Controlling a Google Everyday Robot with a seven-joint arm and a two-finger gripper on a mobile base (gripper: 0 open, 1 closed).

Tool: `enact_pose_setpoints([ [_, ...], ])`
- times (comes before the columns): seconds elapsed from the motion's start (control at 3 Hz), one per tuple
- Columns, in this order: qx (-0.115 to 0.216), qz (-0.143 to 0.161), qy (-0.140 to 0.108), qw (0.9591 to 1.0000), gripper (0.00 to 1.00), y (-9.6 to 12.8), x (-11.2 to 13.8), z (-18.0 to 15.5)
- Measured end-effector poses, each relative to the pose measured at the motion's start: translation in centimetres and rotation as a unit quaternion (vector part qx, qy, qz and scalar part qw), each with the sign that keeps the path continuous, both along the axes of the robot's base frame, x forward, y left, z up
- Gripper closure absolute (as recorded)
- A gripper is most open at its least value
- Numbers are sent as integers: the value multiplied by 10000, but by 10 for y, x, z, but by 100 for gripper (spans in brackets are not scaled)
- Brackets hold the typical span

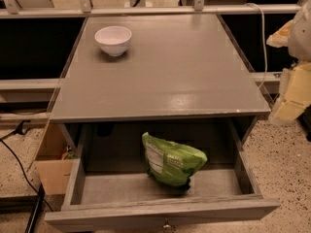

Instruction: Pick green rice chip bag from top drawer and place on counter

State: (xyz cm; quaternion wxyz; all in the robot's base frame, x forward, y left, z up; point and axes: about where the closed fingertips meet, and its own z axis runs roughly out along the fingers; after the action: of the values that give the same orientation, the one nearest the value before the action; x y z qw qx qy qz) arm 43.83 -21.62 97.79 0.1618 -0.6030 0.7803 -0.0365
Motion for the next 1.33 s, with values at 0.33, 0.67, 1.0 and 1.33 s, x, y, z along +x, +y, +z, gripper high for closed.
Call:
enact_pose_setpoints([
  [0.33, 23, -32, 29, 10000, 0, 0, -2, -3],
  [0.67, 91, -127, 117, 9998, 0, 1, -7, -10],
  [1.0, 297, -313, 285, 9987, 0, 10, -20, -22],
  [1.33, 564, -561, 418, 9960, 0, 29, -38, -30],
])
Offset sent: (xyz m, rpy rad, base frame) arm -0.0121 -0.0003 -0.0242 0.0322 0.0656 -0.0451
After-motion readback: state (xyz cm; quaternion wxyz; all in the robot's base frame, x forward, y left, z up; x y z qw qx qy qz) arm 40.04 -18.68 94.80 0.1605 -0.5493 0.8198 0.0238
